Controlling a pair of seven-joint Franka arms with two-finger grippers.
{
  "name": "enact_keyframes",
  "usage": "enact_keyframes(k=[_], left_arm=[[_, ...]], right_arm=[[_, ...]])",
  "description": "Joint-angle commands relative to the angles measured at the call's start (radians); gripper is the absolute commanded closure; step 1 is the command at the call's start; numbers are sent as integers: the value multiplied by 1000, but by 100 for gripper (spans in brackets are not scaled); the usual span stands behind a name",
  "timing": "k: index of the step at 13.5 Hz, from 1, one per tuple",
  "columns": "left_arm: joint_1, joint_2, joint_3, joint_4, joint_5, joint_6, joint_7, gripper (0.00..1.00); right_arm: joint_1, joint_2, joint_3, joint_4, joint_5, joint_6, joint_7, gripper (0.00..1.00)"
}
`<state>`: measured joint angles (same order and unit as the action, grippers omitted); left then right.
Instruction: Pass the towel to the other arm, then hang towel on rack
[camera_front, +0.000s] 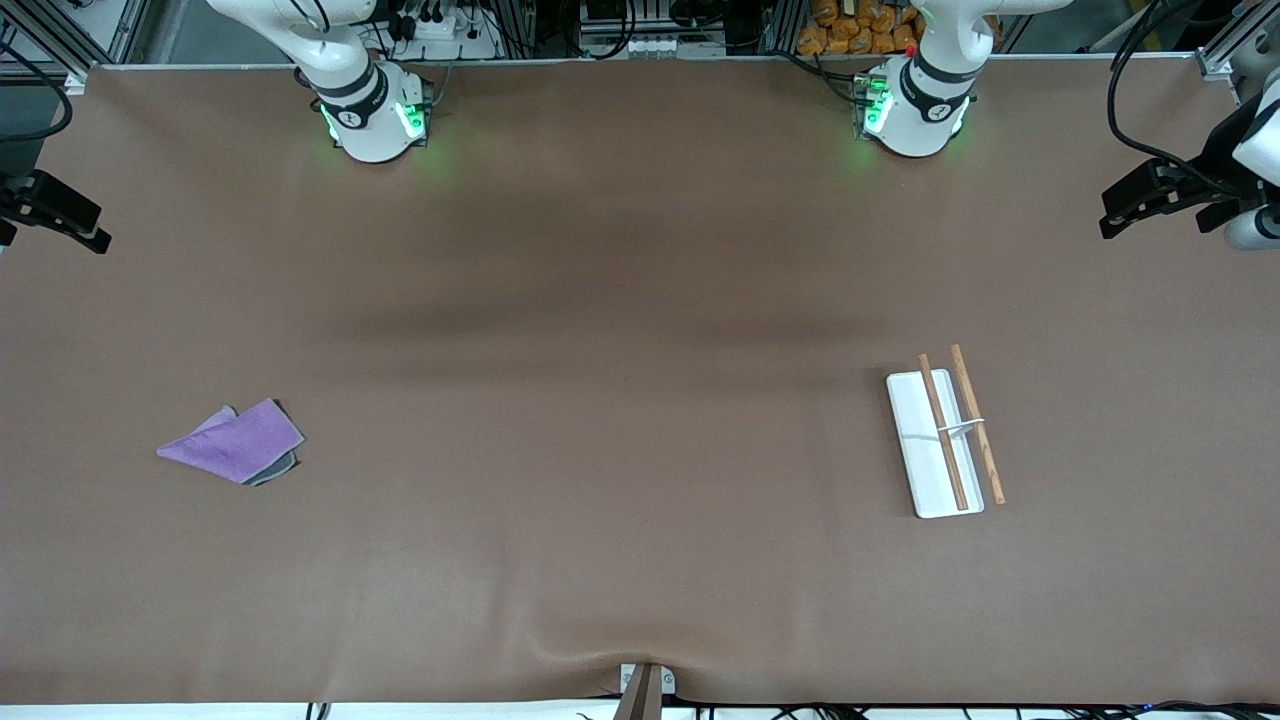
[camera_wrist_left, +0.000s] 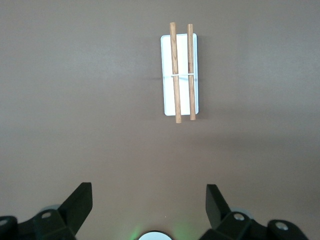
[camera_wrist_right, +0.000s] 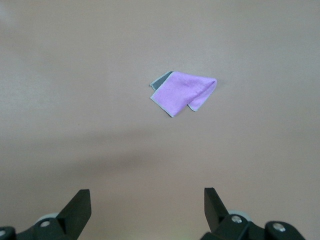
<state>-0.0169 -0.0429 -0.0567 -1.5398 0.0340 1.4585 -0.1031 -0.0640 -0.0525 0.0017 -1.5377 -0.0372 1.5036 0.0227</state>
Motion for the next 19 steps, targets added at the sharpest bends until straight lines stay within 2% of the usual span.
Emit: enact_keyframes(k=[1, 12, 15, 19], left_arm=[[15, 8, -14, 12, -2, -3, 14, 0], [18, 14, -12, 1, 6, 2, 13, 0], [15, 17, -12, 3, 6, 5, 13, 0], [18, 17, -12, -2, 7, 5, 13, 0]], right_arm=[[-16, -6, 9, 5, 16, 0, 11, 0], [-14, -6, 9, 4, 2, -11, 6, 0], [-26, 64, 6, 4, -23, 18, 5, 0], [-101, 150, 6, 2, -30, 82, -1, 0]])
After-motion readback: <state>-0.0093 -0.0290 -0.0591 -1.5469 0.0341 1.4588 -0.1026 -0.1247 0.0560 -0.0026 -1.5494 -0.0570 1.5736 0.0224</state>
